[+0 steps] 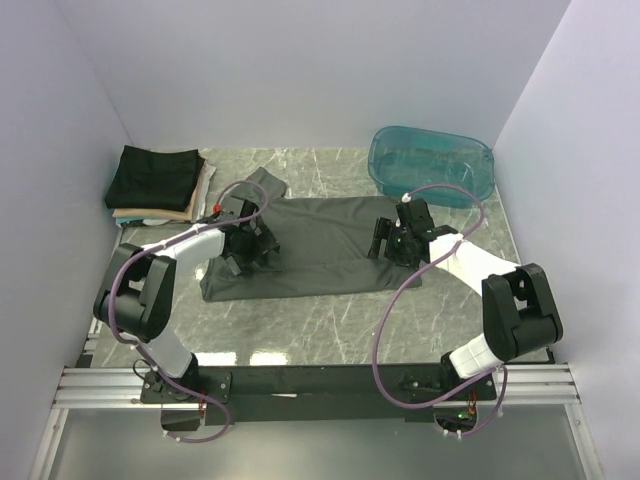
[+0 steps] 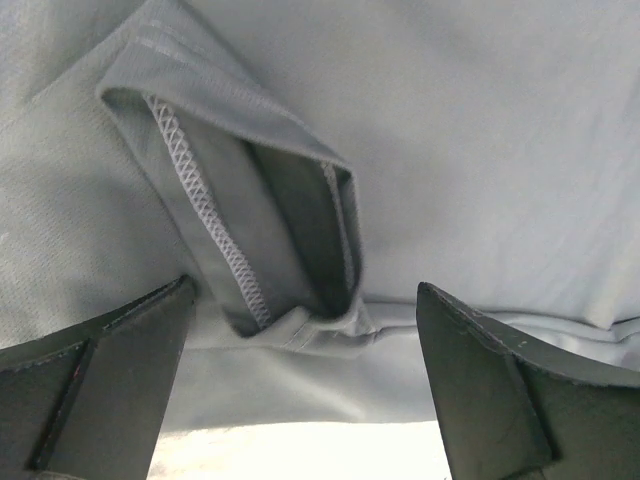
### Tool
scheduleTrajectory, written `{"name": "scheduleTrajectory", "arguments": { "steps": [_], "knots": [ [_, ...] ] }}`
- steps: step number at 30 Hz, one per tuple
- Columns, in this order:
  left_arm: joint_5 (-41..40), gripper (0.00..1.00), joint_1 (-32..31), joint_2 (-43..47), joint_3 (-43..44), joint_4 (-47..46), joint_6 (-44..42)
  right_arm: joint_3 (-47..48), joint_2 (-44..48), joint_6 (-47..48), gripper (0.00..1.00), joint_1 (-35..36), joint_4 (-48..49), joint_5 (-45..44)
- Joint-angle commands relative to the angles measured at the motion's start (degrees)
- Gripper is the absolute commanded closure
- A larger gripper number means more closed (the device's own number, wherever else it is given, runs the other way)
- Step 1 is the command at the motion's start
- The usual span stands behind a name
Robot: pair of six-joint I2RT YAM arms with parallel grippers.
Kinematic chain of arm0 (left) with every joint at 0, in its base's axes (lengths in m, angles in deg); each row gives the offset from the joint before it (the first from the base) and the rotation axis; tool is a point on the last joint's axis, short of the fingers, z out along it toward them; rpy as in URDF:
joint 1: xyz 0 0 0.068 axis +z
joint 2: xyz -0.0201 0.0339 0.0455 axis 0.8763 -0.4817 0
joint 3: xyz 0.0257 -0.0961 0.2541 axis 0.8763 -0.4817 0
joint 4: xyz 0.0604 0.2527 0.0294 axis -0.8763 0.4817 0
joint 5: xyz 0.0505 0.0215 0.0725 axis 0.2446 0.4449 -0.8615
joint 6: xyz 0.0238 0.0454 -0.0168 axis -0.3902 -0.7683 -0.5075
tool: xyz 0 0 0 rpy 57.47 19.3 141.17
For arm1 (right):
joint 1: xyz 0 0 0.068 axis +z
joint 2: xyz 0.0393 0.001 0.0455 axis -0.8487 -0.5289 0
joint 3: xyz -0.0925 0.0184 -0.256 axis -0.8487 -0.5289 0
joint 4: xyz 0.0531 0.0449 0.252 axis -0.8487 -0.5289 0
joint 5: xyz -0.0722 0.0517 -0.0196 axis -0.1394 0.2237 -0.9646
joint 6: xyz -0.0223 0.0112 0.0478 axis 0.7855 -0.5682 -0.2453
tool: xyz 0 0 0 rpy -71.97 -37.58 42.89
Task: Fold and stack the t-shirts
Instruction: Fold the tshirt
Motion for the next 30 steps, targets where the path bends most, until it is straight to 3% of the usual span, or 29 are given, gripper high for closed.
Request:
{"name": "scheduleTrajectory", "arguments": {
  "steps": [1,20,30],
  "knots": [
    [1.0,0.02,-0.1,-0.1,0.6,-4.1,0.5,-0.3,-1.1,0.9,0.11,0.1,1.6,-1.3],
    [-4.0,0.02,-0.1,-8.5,15.5,1.0,-1.7,1.1,-2.0,1.9,0.11,0.0,-0.2,-4.8],
    [-0.9,0.03,-0.2,-14.2,19.0,-2.7,-3.0,1.8,-2.3,2.2,0.11,-0.2,-0.9,-7.7]
  ]
}}
